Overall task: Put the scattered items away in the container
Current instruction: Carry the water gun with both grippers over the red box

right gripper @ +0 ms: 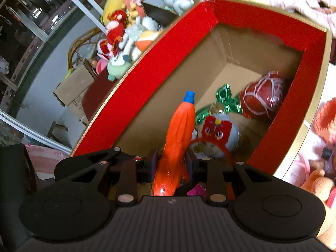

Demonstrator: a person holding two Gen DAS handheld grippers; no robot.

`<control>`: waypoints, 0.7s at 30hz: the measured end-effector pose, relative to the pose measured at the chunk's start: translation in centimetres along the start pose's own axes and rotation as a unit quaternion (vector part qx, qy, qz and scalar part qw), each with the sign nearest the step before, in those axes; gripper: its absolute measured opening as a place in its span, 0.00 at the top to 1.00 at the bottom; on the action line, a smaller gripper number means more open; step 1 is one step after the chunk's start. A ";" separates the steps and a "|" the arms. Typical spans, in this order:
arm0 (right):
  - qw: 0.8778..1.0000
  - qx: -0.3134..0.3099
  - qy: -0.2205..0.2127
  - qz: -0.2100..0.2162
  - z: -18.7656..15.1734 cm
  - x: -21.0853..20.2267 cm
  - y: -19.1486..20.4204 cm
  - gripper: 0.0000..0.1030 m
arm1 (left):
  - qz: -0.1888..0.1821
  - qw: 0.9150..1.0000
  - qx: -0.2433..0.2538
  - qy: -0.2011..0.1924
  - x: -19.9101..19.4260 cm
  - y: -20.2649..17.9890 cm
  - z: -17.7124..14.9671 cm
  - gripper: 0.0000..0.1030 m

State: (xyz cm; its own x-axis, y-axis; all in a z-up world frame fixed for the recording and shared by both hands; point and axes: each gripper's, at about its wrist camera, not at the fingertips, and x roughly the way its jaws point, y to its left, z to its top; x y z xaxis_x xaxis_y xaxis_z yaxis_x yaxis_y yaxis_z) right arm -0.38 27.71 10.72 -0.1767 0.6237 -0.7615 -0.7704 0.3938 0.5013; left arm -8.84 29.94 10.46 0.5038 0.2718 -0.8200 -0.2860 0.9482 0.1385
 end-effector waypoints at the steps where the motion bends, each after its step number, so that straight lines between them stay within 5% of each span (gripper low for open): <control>1: 1.000 0.010 0.005 -0.004 0.0 0.3 -0.3 0.48 | 0.007 1.000 -0.001 0.006 0.3 0.1 -0.3 0.23; 2: 1.000 0.017 0.003 -0.005 -0.1 0.3 -0.6 0.36 | 0.009 1.000 -0.006 0.008 0.4 0.3 -0.5 0.13; 6: 1.000 0.012 -0.008 -0.021 -0.1 0.0 -0.6 0.28 | -0.002 0.999 -0.042 0.022 0.7 1.5 -1.2 0.10; 21: 0.998 -0.046 0.006 -0.049 -0.4 0.1 0.1 0.21 | 0.029 0.998 -0.018 0.054 0.3 2.0 -3.2 0.10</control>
State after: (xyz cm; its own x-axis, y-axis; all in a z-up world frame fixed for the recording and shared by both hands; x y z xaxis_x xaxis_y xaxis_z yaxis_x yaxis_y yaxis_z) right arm -0.68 27.57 10.48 -0.1049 0.5768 -0.8101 -0.8375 0.3880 0.3847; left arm -11.86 31.35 8.71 0.3959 0.3045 -0.8663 -0.3425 0.9243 0.1684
